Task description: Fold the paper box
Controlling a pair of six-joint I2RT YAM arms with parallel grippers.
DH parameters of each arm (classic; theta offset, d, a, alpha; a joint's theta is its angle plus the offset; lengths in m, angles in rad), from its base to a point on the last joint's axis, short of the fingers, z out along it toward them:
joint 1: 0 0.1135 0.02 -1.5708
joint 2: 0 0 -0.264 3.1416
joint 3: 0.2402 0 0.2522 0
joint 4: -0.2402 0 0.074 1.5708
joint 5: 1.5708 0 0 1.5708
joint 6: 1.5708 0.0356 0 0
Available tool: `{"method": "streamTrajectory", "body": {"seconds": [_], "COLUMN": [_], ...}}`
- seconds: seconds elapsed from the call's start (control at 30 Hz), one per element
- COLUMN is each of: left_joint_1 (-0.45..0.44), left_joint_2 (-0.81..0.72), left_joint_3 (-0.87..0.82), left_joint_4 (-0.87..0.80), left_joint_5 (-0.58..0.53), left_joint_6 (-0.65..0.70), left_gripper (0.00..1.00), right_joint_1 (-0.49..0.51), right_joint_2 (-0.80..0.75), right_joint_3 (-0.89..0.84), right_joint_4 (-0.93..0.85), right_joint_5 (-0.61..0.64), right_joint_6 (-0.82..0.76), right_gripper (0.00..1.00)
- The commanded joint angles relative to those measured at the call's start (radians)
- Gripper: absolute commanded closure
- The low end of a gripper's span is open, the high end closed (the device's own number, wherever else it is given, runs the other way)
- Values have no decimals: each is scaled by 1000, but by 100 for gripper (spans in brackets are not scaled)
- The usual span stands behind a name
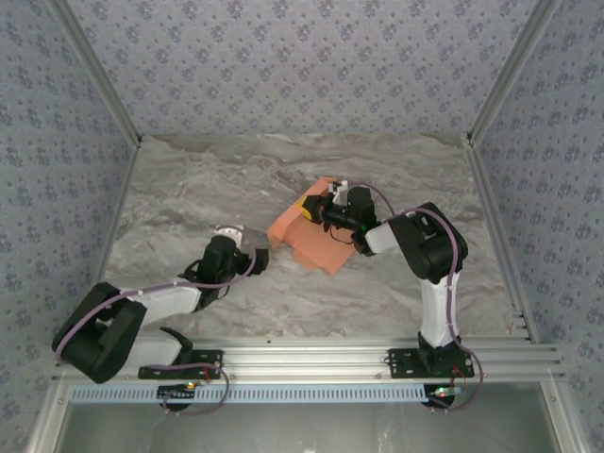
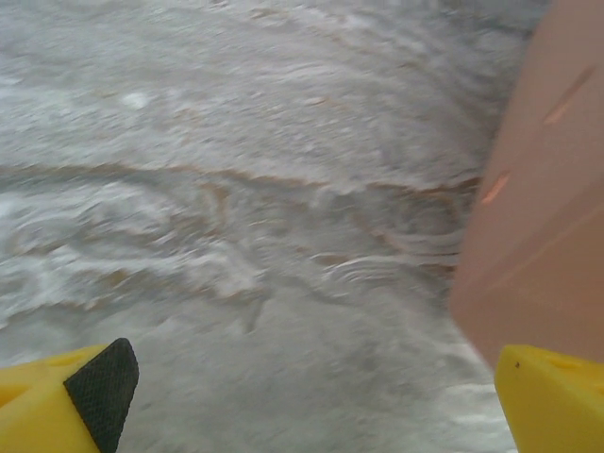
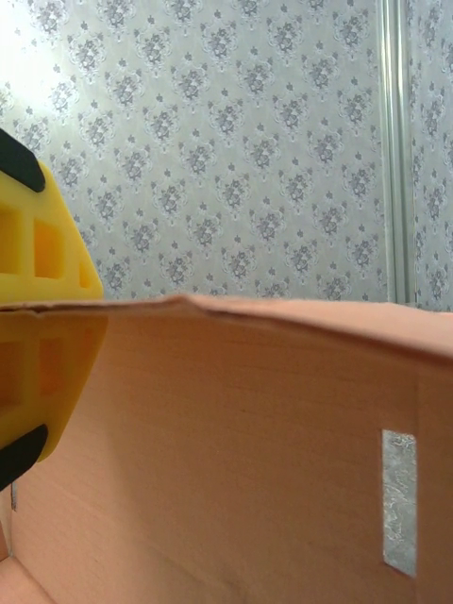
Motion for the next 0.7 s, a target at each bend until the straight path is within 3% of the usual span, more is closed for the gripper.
{"method": "streamTrajectory", "body": {"seconds": [0.0,0.37,0.43,0.5,0.67], "left_joint_1": [-12,-76,-81,-82,-83], "left_joint_2": [45,179,187,196,163], "left_joint_3": [56,132,140,157,144], "left_joint_4": [128,212,220,214,209], "left_joint_5": [135,174,180,212,266], "left_joint_6": [22,-1,-2,3,6], "left_gripper": [1,14,23,40,29], "right_joint_1": [7,19,21,21,20], "right_joint_2": [23,18,18,18,24], "right_joint_3": [-12,-42,-46,-55,-58], "right_joint_4": [15,52,55,57,58], "right_joint_5": [0,31,31,35,32], "right_joint_6": [5,8,8,8,11], "right_gripper": [100,100,100,100,100]}}
